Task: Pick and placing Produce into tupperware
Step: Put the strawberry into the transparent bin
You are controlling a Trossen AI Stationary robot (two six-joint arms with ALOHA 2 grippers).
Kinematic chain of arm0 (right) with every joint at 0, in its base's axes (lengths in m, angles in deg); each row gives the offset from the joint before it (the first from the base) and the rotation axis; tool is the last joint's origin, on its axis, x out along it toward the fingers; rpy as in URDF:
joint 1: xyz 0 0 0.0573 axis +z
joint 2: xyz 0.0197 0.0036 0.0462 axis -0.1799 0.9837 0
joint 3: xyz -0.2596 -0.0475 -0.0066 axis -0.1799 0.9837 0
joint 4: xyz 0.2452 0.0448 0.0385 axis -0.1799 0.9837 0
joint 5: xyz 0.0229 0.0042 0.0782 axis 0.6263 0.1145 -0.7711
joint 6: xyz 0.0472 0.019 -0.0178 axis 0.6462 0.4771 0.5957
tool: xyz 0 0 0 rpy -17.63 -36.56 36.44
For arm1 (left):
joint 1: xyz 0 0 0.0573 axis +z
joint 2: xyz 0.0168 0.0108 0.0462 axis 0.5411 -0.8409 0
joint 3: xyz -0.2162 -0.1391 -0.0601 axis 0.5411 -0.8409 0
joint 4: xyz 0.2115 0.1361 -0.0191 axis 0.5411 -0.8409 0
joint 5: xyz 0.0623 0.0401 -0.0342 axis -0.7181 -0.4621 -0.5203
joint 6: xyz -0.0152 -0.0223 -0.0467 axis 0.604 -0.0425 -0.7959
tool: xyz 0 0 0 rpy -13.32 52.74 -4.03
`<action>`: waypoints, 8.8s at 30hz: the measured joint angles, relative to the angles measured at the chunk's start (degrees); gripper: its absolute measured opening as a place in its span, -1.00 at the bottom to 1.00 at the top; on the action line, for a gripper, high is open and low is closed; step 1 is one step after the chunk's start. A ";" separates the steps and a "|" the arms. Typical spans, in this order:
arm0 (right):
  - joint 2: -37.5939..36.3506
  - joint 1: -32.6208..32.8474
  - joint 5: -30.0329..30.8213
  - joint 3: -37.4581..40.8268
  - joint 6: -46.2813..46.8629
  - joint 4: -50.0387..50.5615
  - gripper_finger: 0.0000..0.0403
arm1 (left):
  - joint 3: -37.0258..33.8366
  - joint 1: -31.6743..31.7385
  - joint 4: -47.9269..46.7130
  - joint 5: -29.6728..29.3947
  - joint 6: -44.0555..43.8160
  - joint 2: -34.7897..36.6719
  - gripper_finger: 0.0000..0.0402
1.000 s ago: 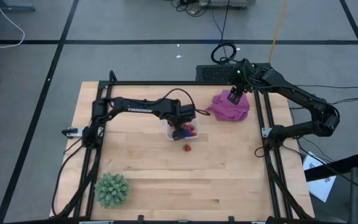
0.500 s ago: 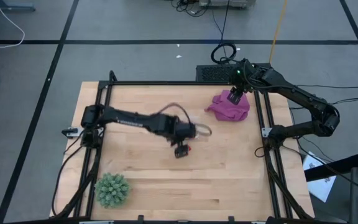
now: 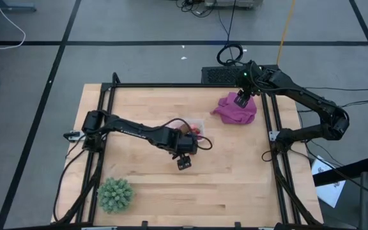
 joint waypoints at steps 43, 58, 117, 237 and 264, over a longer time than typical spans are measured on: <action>0.00 1.05 -4.68 0.02 -0.59 -0.23 -0.16 | -3.24 -3.05 16.85 -8.37 -3.89 -4.54 0.69; 0.00 1.14 -4.68 0.02 -0.58 -0.24 -0.16 | -3.23 -2.89 14.81 -11.27 -3.84 -4.52 0.69; 0.00 1.14 -4.63 0.02 -0.57 -0.22 -0.16 | -3.22 -0.69 19.57 -4.77 -1.79 -9.11 0.03; 0.03 12.03 -16.45 6.36 2.54 -7.20 -0.16 | 12.04 -12.65 11.18 -13.79 3.81 -6.57 0.28; 0.00 46.21 -15.54 6.59 16.16 -15.71 -0.16 | 17.55 -18.46 -20.74 -25.87 -17.53 -0.76 0.28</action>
